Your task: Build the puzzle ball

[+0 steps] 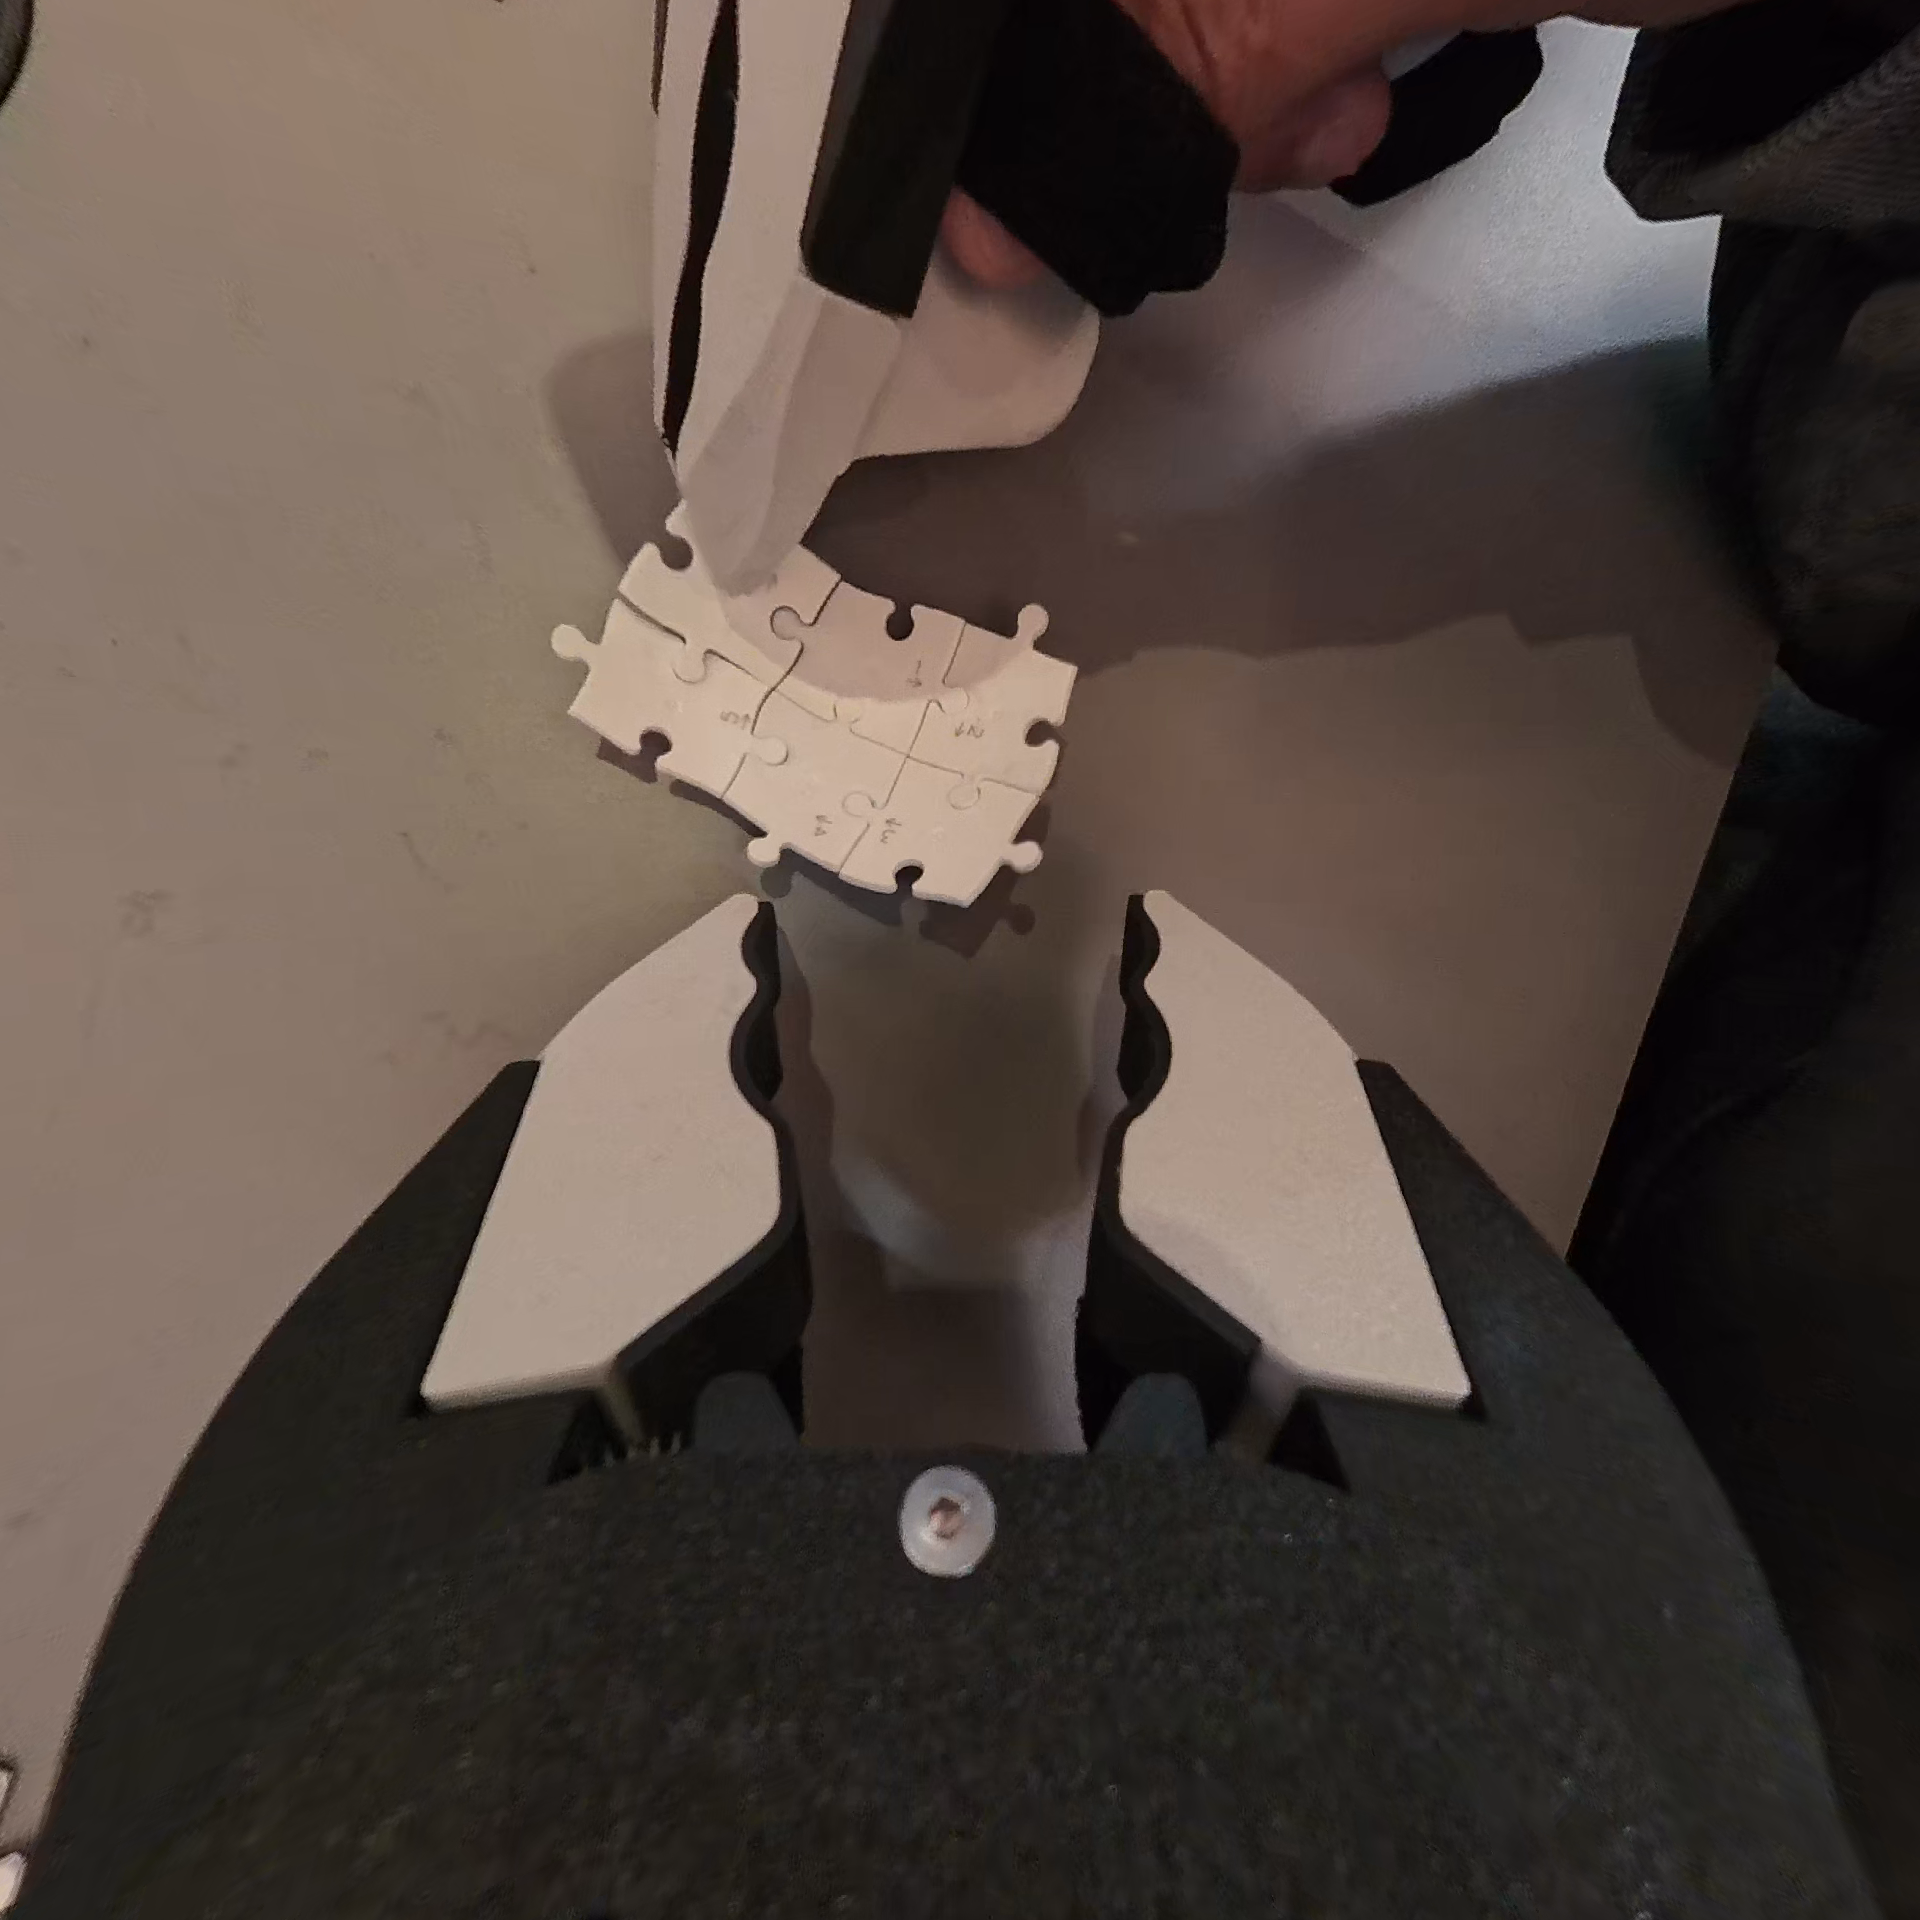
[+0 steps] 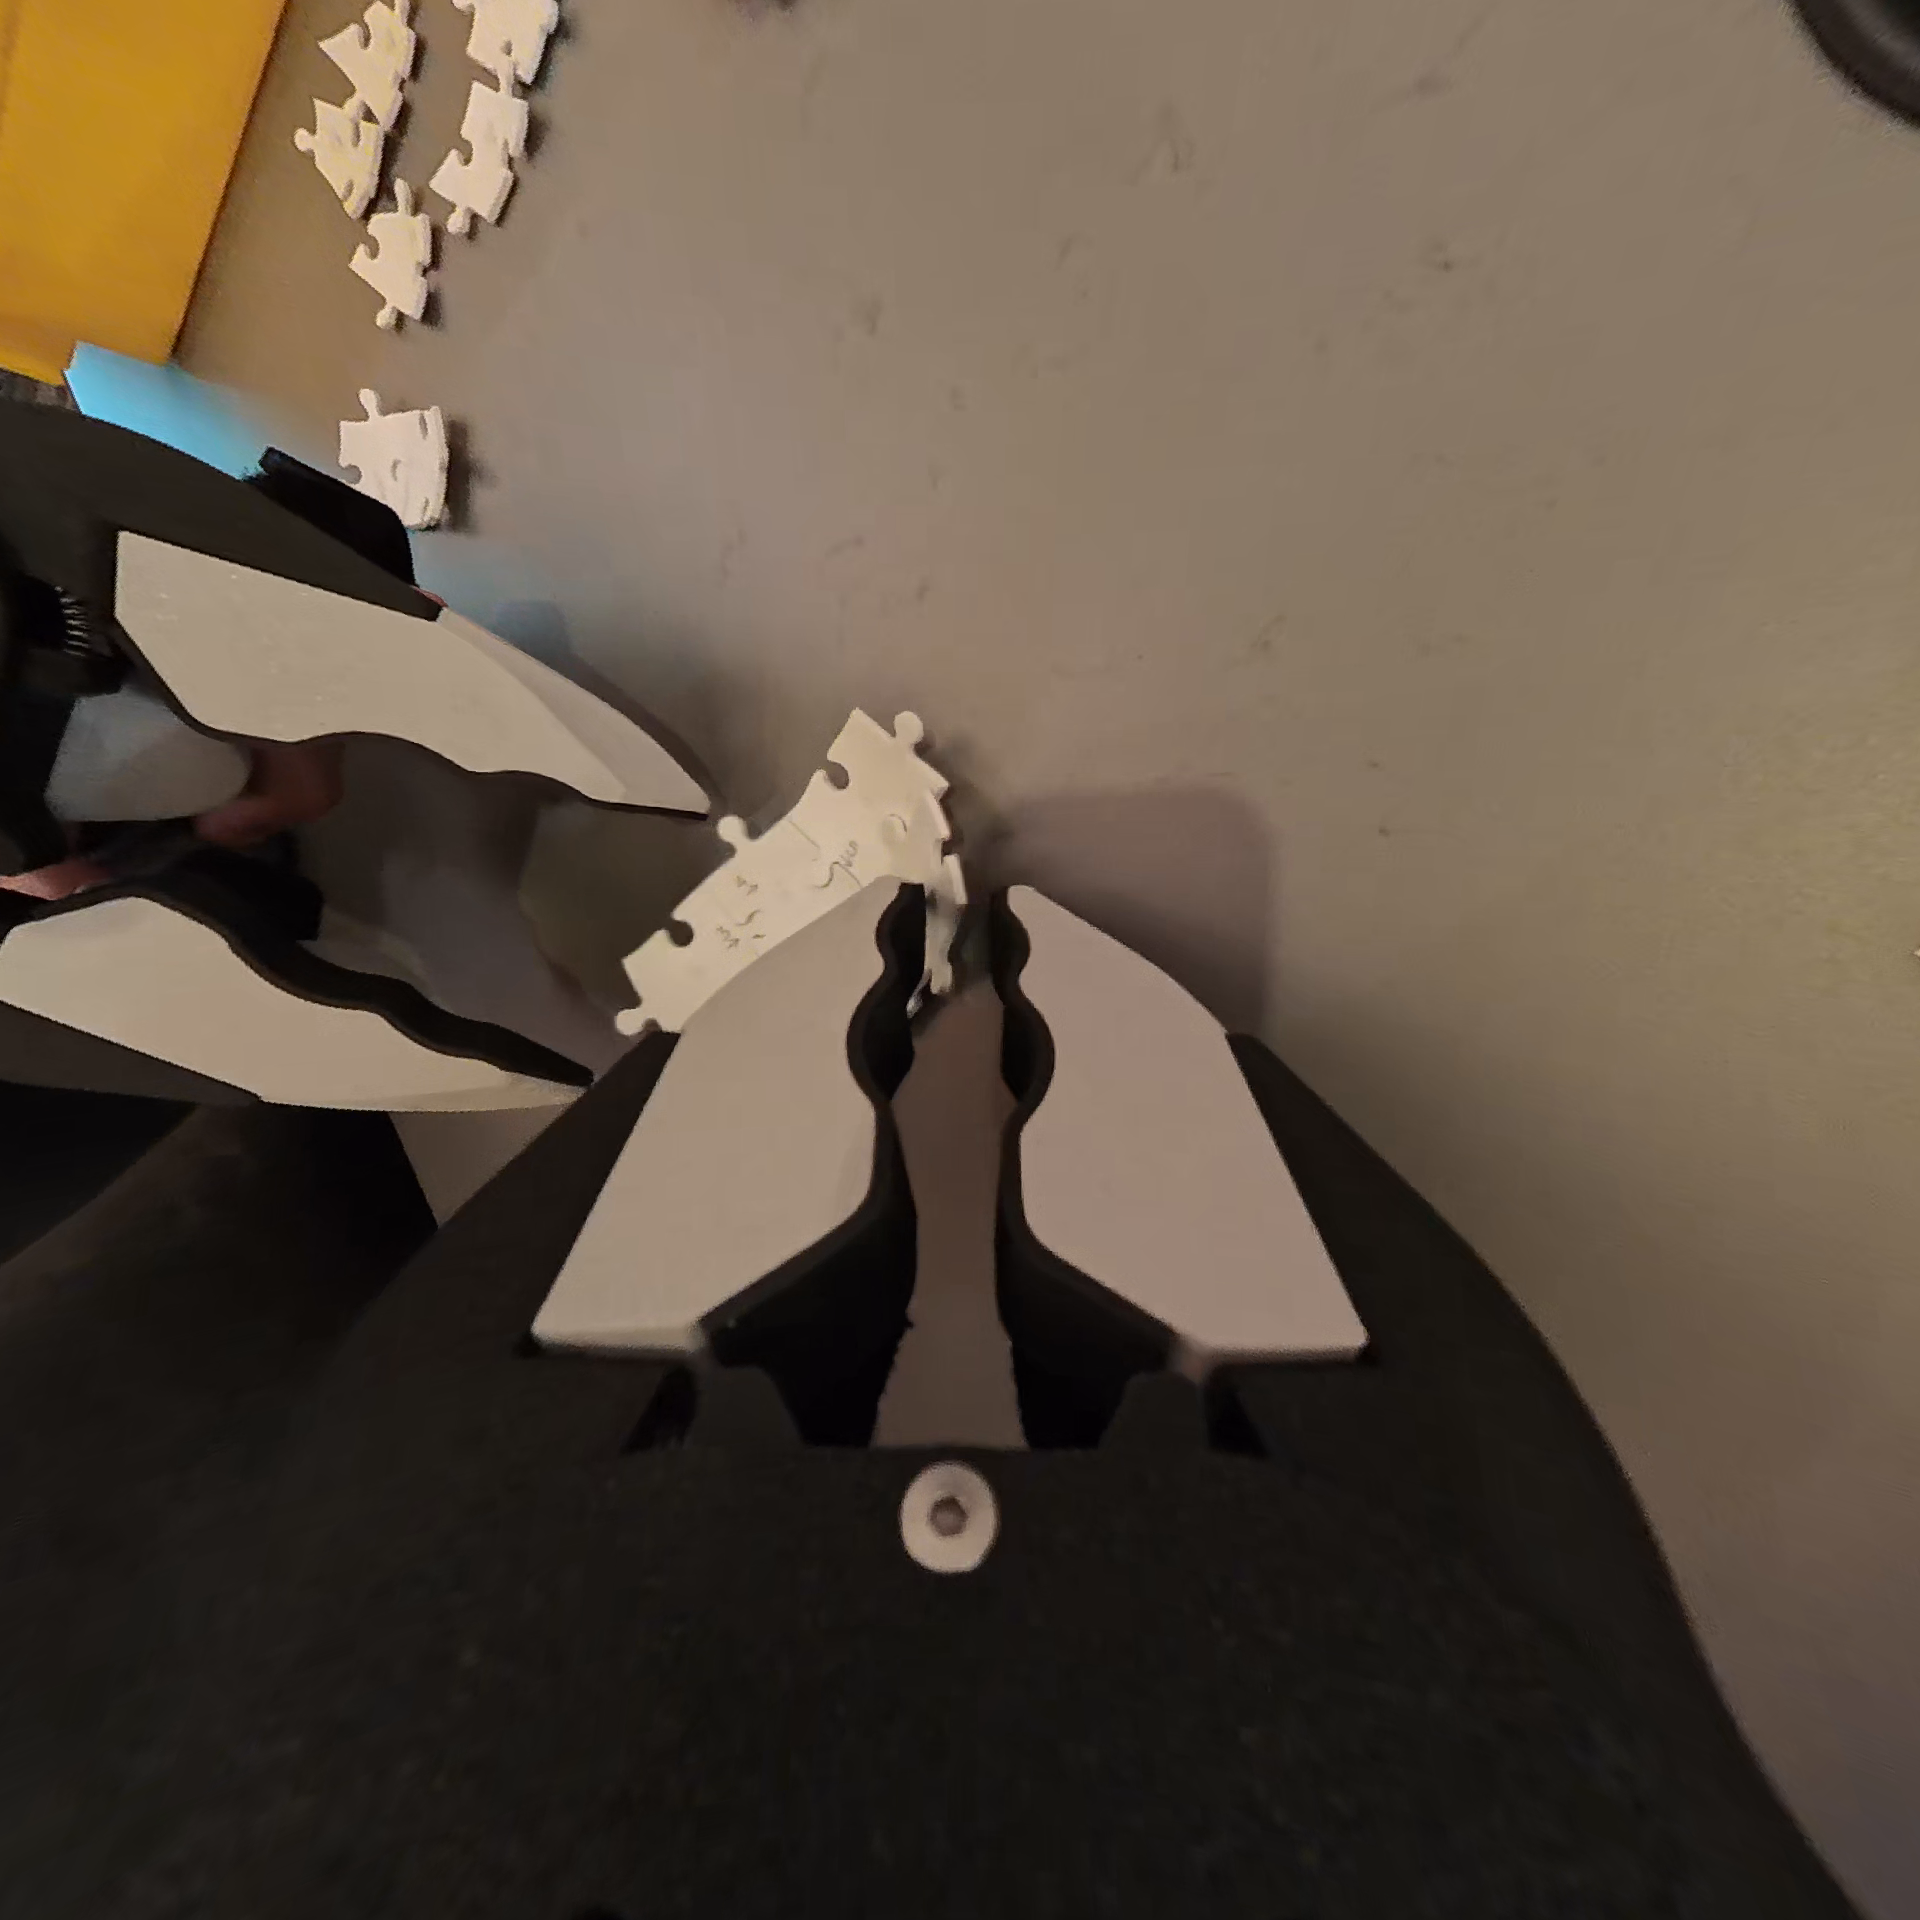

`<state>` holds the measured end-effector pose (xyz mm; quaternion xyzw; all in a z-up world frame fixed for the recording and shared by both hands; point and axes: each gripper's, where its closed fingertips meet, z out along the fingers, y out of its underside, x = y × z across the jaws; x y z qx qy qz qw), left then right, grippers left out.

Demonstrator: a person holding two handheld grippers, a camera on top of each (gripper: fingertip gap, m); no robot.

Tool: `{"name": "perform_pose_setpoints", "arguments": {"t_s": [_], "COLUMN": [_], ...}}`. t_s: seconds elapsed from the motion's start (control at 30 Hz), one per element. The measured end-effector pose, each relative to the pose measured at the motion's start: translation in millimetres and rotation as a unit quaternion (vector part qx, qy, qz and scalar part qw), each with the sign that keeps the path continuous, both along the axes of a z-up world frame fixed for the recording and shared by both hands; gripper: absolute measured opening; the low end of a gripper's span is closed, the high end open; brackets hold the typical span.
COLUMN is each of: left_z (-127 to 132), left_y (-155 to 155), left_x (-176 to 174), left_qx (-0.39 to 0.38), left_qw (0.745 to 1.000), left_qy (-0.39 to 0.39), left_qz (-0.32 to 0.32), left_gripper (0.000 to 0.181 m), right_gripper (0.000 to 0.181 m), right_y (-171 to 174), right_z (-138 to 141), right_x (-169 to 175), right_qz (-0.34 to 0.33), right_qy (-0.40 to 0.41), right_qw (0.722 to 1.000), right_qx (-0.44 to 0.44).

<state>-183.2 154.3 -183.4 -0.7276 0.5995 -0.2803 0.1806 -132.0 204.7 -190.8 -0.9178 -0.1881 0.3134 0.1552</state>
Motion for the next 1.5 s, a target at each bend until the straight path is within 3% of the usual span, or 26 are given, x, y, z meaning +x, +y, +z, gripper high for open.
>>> {"name": "perform_pose_setpoints", "arguments": {"t_s": [0.43,0.57,0.73,0.8,0.97,1.5], "left_z": [5,11,19,19,19,16], "left_y": [-1,0,2,4,5,4], "left_x": [-4,-8,-14,-17,-20,-23], "left_qx": [0.003,0.005,0.008,0.01,0.007,0.001], "left_qw": [1.0,1.0,0.999,0.999,0.999,0.999], "left_qy": [-0.005,-0.018,-0.034,-0.035,-0.037,-0.034], "left_qz": [0.003,0.009,0.012,0.015,0.016,0.015], "left_gripper": [0.063,0.062,0.061,0.061,0.061,0.06], "right_gripper": [0.023,0.0,0.0,0.0,0.0,0.001], "right_y": [0,-1,6,7,2,7], "right_z": [9,31,27,38,14,-4], "right_x": [-1,-10,-18,-23,-22,-21], "right_qz": [0.02,0.055,0.094,0.101,0.134,0.175], "right_qy": [-0.021,-0.014,-0.108,-0.089,-0.13,-0.204], "right_qw": [0.999,0.989,0.955,0.948,0.953,0.937], "right_qx": [0.042,0.137,0.259,0.288,0.24,0.221]}}
